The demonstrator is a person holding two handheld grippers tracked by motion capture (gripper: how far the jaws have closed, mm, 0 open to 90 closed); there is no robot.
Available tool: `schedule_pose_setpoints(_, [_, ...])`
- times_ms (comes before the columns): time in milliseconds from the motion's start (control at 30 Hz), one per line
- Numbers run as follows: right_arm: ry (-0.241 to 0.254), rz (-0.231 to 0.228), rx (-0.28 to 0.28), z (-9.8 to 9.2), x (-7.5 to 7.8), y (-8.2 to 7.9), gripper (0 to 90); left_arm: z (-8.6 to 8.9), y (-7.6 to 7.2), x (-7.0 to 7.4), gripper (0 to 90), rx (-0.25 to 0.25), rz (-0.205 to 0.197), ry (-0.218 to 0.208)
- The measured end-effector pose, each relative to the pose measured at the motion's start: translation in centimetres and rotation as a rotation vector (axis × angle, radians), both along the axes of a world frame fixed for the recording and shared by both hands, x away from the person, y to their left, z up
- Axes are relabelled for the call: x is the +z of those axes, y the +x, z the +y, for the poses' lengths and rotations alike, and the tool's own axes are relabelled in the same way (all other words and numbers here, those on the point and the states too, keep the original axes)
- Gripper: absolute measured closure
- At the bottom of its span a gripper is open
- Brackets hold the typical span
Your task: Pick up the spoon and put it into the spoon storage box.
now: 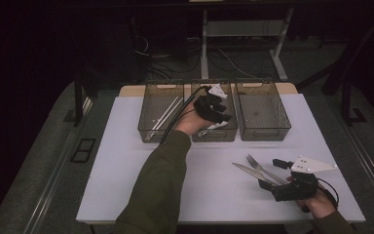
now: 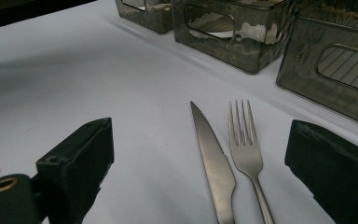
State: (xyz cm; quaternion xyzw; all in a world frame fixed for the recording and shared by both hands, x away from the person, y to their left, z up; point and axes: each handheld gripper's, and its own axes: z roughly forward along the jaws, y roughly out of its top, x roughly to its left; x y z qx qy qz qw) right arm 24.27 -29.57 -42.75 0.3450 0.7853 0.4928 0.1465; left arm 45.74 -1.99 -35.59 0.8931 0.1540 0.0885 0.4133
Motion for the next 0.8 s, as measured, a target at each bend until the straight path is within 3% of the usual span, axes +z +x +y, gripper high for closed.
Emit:
schedule_pose_setpoints(233, [-0.003,0.004,0.002,0.0,0.0,-0.1,8.0,0.4,-1.7,1.3,44.5,0.001,0.011,-0.102])
schedule_pose_setpoints(800, [-0.001,0.000,-0.008,-0.1,0.1,-0.1,8.0,2.0,-6.6,2.1,32.3,-0.044,0.014,-0.144])
